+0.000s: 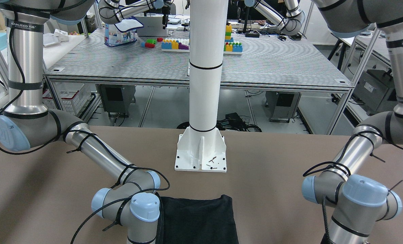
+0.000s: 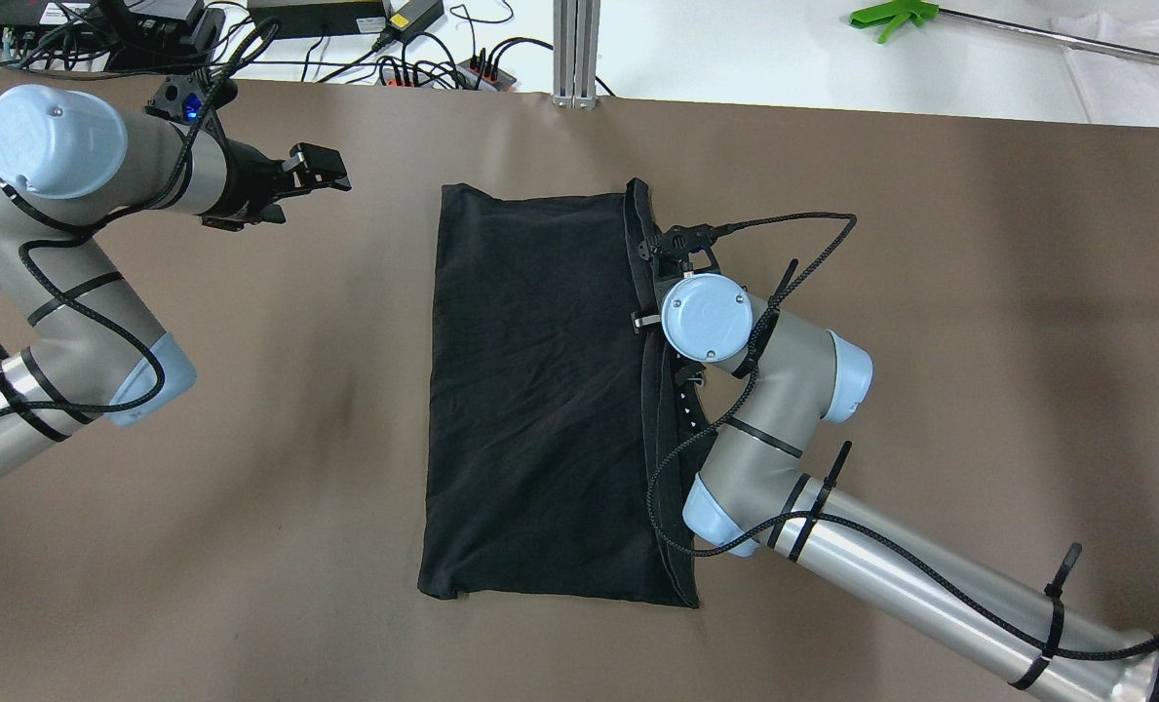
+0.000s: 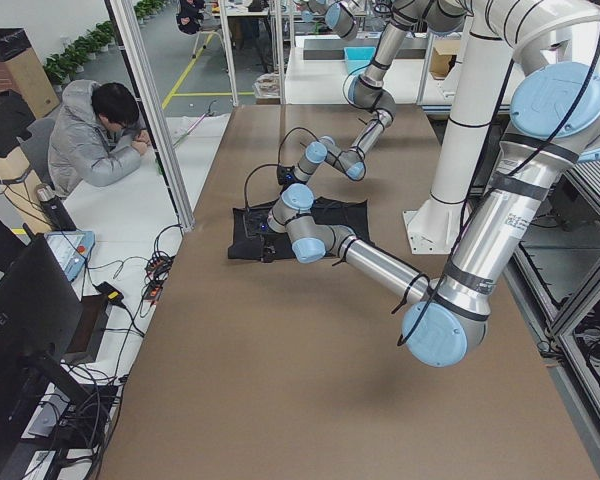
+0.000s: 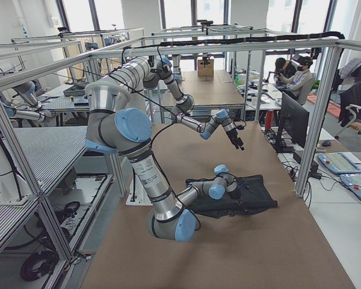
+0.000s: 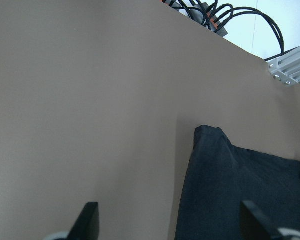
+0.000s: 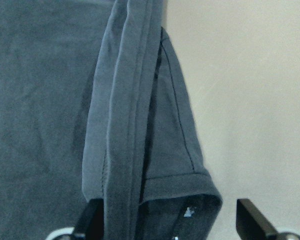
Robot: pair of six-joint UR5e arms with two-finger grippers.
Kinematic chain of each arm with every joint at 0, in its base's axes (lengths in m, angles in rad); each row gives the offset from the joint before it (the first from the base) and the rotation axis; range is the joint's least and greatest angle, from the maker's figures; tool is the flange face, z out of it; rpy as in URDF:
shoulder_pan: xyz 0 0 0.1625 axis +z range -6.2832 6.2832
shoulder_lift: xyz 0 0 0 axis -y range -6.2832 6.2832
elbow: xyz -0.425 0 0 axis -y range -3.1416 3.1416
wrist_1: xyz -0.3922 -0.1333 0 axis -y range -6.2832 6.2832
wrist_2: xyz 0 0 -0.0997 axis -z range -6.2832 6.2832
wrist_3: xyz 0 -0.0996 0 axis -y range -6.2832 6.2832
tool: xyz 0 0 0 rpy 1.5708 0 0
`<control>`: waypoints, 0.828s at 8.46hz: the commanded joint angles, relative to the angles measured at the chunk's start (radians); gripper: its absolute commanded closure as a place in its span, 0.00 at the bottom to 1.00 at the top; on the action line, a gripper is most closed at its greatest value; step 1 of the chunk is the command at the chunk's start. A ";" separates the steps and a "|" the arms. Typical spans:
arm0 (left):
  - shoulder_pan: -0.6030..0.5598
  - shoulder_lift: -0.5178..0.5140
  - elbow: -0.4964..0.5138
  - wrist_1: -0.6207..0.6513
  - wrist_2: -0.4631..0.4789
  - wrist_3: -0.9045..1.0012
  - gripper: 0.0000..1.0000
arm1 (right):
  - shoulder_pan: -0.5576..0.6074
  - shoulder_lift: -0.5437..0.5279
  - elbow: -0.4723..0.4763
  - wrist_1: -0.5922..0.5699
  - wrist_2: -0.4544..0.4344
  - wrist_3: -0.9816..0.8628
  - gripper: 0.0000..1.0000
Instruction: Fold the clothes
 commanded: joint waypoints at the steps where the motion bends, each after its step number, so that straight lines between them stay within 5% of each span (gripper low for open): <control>1: 0.000 -0.001 0.000 0.000 0.012 0.000 0.00 | 0.049 -0.017 0.002 0.001 0.060 -0.066 0.06; 4: 0.000 0.002 -0.002 0.000 0.017 -0.005 0.00 | 0.133 -0.118 0.007 0.122 0.149 -0.197 0.06; 7: -0.001 0.010 -0.003 0.000 0.017 -0.005 0.00 | 0.155 -0.077 0.051 0.116 0.220 -0.187 0.06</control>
